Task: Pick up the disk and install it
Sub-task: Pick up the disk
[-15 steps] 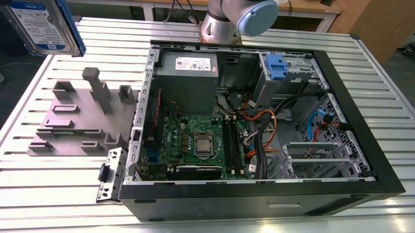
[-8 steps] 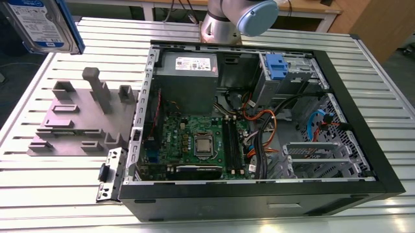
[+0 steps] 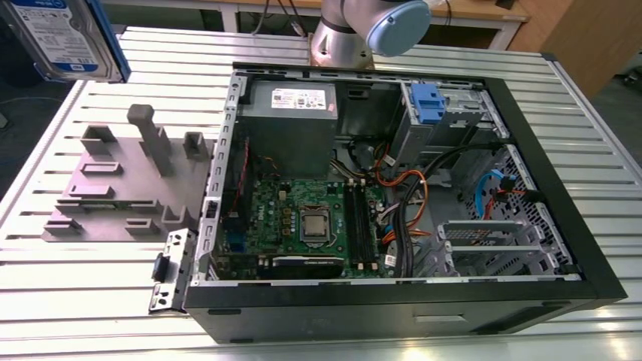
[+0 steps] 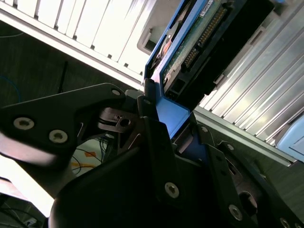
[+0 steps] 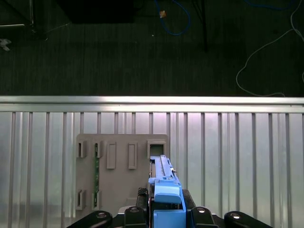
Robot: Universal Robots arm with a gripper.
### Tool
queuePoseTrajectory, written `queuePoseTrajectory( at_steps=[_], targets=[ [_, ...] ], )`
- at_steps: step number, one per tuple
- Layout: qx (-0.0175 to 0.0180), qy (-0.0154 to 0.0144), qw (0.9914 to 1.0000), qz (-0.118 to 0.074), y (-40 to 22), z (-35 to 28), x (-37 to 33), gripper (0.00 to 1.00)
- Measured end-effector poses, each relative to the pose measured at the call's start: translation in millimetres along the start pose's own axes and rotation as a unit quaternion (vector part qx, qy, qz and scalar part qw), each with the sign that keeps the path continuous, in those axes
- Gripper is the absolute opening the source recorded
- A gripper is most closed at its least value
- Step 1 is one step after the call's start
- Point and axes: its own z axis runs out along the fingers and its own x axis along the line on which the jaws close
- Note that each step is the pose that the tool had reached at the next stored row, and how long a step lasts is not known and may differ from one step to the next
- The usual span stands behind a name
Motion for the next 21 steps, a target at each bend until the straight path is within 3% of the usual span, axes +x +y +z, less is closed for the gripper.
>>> queuePoseTrajectory(
  at_steps=[21],
  targets=[
    [0.0000, 0.0000, 1.00000, 0.000, 0.3, -9.4, -0.1, 0.36]
  ],
)
